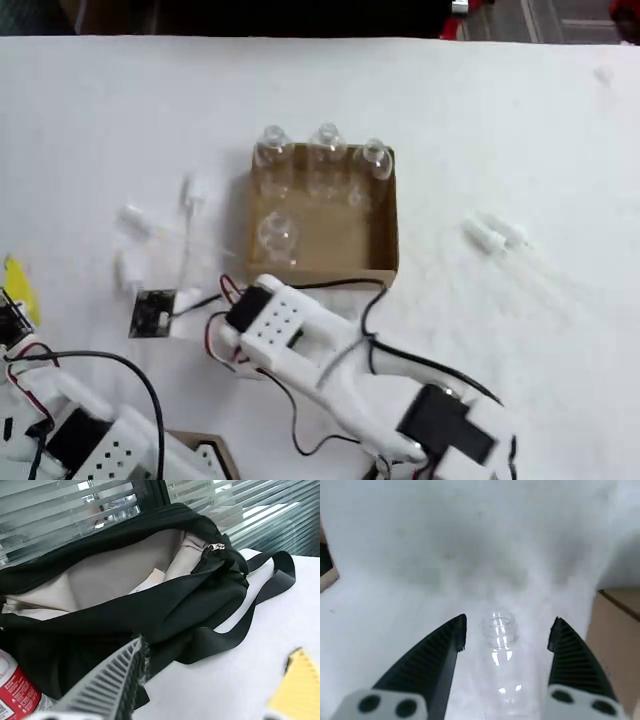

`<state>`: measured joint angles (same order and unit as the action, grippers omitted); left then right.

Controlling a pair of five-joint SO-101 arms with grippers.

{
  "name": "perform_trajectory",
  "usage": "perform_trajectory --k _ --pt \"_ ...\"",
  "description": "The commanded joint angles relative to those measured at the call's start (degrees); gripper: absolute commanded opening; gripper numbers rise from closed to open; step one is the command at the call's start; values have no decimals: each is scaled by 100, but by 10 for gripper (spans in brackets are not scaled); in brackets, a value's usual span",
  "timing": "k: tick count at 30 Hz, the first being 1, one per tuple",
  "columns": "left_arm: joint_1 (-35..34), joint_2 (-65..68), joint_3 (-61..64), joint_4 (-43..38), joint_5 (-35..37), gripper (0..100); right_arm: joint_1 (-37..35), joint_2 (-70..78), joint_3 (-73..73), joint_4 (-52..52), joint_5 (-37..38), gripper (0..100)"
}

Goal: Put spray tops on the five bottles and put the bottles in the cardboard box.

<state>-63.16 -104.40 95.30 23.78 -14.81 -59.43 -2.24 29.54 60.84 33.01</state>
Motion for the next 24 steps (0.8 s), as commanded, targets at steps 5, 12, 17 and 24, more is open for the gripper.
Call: perform_trajectory --k 5,12,17,24 --pt "-40 -40 158 -475 -26 400 -48 426 -334 -66 316 161" --pt "-31 -40 158 -475 -18 400 347 92 -571 48 255 39" --pt "145 -40 158 -475 -18 400 444 -778 -1108 848 237 17" --pt "725 -40 158 -457 -18 400 778 -2580 -1899 1736 -273 16"
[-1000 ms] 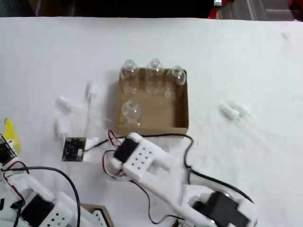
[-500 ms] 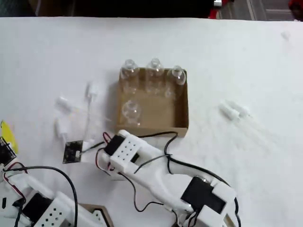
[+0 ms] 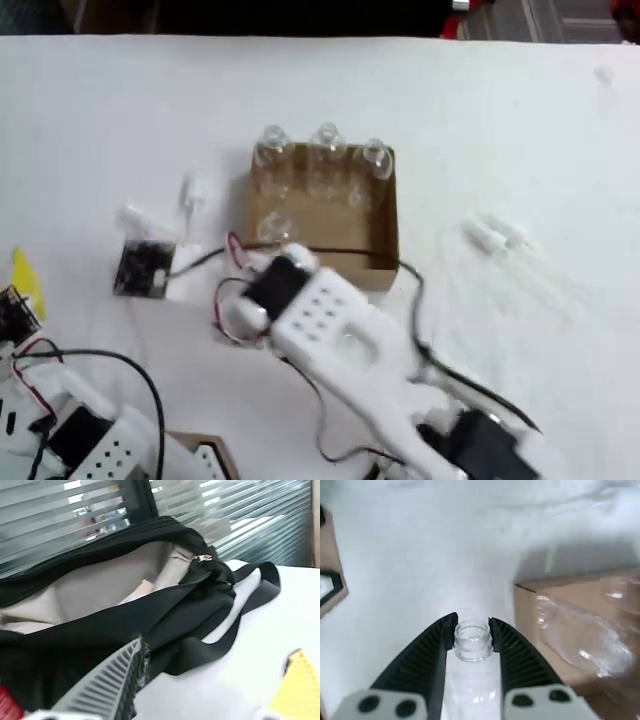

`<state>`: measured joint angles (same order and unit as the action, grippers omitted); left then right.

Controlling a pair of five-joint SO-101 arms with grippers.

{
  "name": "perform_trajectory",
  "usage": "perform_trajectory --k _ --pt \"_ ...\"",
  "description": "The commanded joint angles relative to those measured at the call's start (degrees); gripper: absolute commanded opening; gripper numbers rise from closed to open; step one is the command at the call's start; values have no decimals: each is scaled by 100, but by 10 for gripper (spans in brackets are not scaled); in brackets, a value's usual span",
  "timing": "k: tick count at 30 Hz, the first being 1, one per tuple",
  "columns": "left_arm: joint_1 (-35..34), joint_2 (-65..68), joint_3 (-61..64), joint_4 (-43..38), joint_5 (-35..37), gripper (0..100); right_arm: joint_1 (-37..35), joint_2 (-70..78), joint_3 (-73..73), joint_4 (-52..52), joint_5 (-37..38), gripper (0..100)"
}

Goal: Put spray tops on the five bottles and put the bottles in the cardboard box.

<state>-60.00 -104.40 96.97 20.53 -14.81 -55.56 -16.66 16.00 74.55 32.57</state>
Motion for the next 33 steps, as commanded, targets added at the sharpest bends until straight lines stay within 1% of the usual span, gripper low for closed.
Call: perform_trajectory --k 1,6,9,10,13,15,17,21,23,24,26,30,33 --pt "549 -40 -18 -62 -18 400 541 -1411 -589 418 -299 16" --pt "1596 -40 -53 378 -18 400 1525 -2668 -598 409 -791 16" --pt "2422 -40 -53 624 9 400 2070 -3275 -466 127 -1240 16" --pt "2703 -40 -53 695 132 400 2237 -3459 -299 -66 -1424 16" --pt "3424 -40 -70 905 774 400 2607 -3996 642 -998 -1969 16" --pt "3749 -40 -114 1169 1143 400 2782 -4330 1538 -2000 -2207 16" --pt "3996 -40 -132 1424 1380 400 2949 -4576 2523 -3248 -2418 16" --pt "4101 -40 -97 1547 1468 400 3073 -4673 4369 -6114 -2866 16" --pt "4101 -40 -9 1547 1468 400 3090 -4541 5037 -7257 -2892 16" --pt "4101 -40 0 1565 1468 400 3116 -4462 5275 -7626 -2892 16" --pt "4101 -40 0 1644 1468 400 3301 -4312 5591 -7890 -2936 16" --pt "4110 -40 0 1688 1468 400 3767 -4110 5890 -7908 -2945 16" --pt "4119 -40 0 1679 1459 400 3881 -4031 6004 -7916 -2945 16"
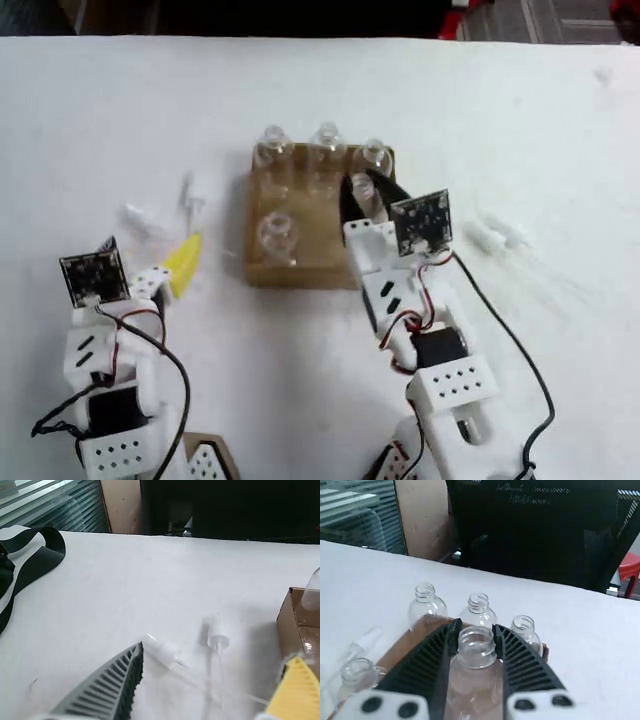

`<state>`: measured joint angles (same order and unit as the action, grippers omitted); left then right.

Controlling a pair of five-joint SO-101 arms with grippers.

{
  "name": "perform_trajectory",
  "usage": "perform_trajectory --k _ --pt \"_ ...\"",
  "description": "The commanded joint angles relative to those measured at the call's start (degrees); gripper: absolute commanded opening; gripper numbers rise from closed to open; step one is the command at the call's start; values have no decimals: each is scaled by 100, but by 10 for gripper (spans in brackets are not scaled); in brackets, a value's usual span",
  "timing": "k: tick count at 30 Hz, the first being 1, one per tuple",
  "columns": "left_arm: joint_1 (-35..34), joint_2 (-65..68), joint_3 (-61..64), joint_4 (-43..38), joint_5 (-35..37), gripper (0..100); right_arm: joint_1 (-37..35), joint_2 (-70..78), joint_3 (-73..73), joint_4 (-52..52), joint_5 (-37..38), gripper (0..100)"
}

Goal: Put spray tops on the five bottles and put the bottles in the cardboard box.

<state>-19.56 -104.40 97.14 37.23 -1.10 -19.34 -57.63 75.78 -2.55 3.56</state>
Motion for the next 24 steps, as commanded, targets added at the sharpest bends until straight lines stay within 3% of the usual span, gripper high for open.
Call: perform_trajectory --k 1,9,24 --pt "75 -40 -18 9 79 400 251 75 70 -207 -44 16" --pt "75 -40 -18 18 70 400 145 75 791 -1305 -624 17" --pt "75 -31 -18 132 62 400 163 75 1266 -1341 -607 18"
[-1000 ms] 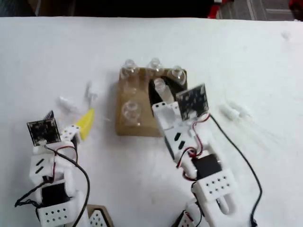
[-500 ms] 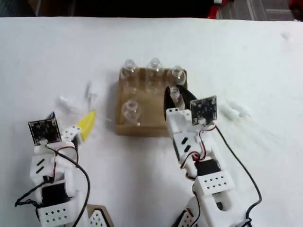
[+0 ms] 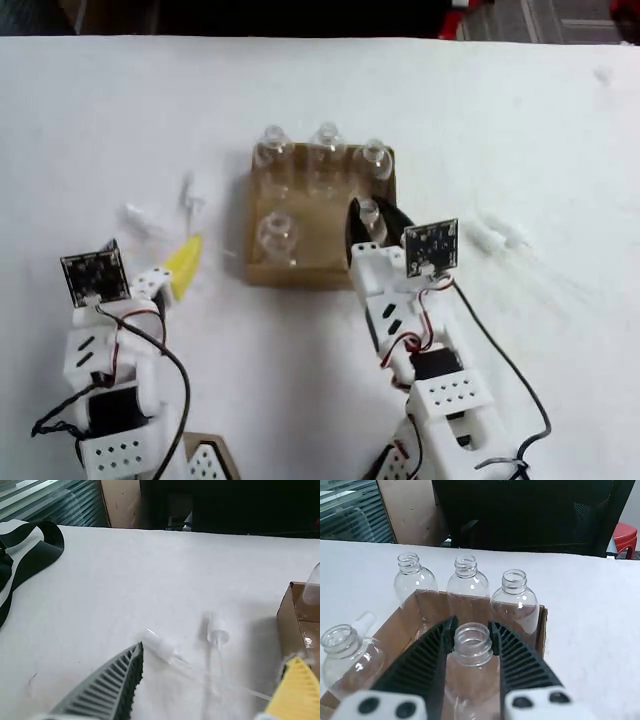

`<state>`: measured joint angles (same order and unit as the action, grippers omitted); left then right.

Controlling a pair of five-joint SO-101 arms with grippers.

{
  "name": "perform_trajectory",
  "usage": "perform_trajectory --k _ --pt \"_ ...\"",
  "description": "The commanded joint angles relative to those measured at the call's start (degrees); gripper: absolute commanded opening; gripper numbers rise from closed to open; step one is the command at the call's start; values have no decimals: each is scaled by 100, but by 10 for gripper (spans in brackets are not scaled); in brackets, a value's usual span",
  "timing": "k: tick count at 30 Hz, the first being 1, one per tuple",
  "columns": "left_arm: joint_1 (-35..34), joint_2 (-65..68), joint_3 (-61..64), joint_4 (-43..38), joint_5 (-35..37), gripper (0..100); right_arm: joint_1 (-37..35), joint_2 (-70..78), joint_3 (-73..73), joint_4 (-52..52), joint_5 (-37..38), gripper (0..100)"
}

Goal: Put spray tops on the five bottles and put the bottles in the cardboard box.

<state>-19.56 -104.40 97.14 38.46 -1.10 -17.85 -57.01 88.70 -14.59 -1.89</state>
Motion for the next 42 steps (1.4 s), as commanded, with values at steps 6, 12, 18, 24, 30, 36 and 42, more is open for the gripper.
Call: perform_trajectory --k 6,12,18,24,30,36,42 --pt "75 -31 -18 9 62 400 31 -4 18 -92 -53 18" --pt "75 -31 -18 9 62 400 -48 -22 62 145 580 18" --pt "75 -31 -18 9 62 400 -110 -31 70 154 589 18" --pt "75 -31 -18 9 62 400 -136 -48 44 391 624 89" --pt "75 -31 -18 9 62 400 -136 -48 44 374 633 111" --pt "75 -31 -18 9 62 400 -136 -48 26 365 633 115" --pt "57 -31 -18 -9 88 404 -101 -497 -334 919 633 124"
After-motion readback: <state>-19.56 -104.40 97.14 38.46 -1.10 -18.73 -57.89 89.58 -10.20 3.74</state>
